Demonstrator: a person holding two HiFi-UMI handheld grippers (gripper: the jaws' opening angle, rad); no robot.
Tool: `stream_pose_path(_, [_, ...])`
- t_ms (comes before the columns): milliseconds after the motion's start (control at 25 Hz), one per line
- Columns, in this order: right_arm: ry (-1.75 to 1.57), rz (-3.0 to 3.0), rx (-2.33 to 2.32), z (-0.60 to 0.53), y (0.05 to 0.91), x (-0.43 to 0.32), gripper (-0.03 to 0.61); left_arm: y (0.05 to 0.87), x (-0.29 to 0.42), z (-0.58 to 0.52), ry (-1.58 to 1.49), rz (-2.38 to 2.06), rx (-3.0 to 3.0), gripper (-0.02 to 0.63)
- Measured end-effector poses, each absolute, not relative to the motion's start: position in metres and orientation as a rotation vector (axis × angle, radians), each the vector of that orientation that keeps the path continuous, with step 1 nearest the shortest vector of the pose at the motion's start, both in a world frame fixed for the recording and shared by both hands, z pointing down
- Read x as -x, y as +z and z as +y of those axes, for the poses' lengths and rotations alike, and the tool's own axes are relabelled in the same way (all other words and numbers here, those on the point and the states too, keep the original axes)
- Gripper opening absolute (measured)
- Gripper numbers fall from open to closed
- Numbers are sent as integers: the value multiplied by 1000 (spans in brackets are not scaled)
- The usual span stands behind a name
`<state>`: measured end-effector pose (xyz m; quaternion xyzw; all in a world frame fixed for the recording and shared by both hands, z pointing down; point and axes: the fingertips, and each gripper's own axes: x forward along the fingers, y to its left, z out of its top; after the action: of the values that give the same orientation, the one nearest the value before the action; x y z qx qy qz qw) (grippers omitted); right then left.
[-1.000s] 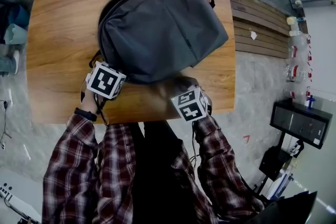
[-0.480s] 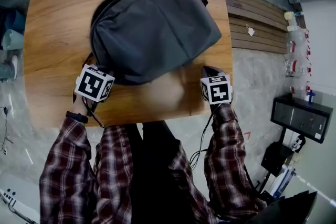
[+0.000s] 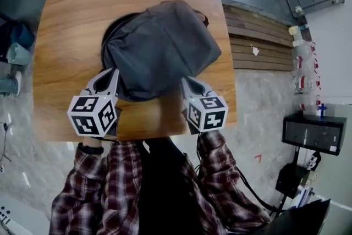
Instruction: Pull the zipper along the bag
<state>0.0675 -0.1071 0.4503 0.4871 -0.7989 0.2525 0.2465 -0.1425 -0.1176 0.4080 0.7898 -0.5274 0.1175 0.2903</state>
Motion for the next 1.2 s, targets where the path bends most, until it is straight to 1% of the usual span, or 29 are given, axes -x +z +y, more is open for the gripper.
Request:
stream_pose_path(80, [625, -2298, -1331, -114, 411, -37, 6, 362, 133, -126, 191, -1518, -2185, 8])
stream_pose_path(240, [442, -2498, -1309, -126, 325, 19, 6, 287, 120, -131, 27, -1538, -2283, 8])
stream_pose_path(360, [325, -2611, -1308, -133, 271, 46, 6, 248, 120, -135, -26, -1579, -2354, 8])
stream_pose_path(480, [240, -2676, -1312, -126, 238, 59, 6, 223, 122, -124, -27, -1661, -2409, 8])
stream_pose_path(640, [176, -2708, -1312, -114, 220, 63, 6, 207, 117, -110, -13, -1703, -2463, 8])
stream_pose_path(1200, [131, -2709, -1324, -110, 210, 59, 6, 199, 107, -107, 7, -1688, -2510, 8])
